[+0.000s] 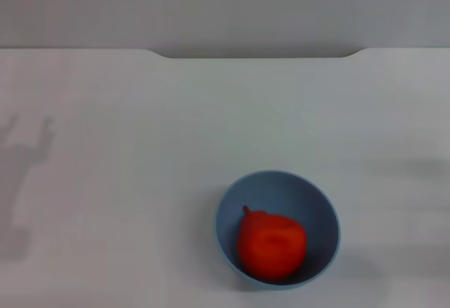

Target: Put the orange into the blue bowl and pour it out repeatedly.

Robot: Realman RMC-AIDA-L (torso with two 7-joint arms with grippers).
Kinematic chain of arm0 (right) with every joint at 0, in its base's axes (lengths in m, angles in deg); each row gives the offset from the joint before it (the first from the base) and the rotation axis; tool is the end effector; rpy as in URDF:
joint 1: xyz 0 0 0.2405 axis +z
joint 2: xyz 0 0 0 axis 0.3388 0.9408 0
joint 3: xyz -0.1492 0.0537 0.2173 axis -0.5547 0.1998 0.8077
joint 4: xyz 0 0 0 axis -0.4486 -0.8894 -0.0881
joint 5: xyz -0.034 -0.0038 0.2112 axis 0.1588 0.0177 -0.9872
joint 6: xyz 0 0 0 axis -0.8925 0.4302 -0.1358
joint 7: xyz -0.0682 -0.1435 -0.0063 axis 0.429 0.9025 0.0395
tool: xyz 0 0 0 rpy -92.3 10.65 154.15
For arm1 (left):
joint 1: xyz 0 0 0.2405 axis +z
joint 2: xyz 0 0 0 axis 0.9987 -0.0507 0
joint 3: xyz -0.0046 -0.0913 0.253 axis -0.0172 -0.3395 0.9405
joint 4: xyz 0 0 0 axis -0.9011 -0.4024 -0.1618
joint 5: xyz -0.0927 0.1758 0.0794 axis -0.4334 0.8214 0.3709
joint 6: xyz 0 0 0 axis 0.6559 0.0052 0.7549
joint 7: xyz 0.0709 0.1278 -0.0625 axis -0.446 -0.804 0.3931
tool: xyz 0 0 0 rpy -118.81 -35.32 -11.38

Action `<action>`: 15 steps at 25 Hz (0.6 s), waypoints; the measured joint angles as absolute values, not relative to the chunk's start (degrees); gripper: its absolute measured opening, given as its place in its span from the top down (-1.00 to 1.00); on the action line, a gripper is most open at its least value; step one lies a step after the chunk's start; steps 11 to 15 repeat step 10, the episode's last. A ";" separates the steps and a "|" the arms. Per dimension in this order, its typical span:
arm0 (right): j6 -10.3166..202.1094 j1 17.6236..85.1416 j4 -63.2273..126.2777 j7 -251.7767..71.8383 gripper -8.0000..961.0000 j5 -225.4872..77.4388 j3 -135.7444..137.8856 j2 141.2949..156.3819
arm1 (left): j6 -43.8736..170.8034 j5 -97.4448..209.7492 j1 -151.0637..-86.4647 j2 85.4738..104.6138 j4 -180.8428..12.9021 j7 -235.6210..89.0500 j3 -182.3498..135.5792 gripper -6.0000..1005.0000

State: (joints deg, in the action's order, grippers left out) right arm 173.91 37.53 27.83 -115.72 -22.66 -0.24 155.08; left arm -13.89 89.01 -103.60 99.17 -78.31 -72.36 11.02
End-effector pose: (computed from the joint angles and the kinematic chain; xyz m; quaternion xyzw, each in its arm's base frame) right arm 0.3835 0.2829 0.0380 -0.5661 0.2795 0.4239 0.6494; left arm -0.3705 0.2925 0.0403 -0.6691 -0.0684 -0.2489 0.6970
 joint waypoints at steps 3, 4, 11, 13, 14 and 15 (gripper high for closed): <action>173.61 38.98 21.22 -100.30 -0.11 -22.97 0.18 155.36 | -15.74 89.08 -104.68 99.22 -82.05 -83.06 9.11 -0.22; 173.59 39.50 19.27 -95.66 -0.11 -23.12 0.52 155.45 | -16.15 89.22 -104.79 99.21 -82.37 -84.02 8.63 -0.22; 173.05 41.59 13.98 -89.09 -0.11 -23.27 2.03 155.60 | -16.78 89.79 -104.89 99.21 -82.57 -78.73 8.85 -0.22; 173.05 41.59 13.98 -89.09 -0.11 -23.27 2.03 155.60 | -16.78 89.79 -104.89 99.21 -82.57 -78.73 8.85 -0.22; 173.05 41.59 13.98 -89.09 -0.11 -23.27 2.03 155.60 | -16.78 89.79 -104.89 99.21 -82.57 -78.73 8.85 -0.22; 173.05 41.59 13.98 -89.09 -0.11 -23.27 2.03 155.60 | -16.78 89.79 -104.89 99.21 -82.57 -78.73 8.85 -0.22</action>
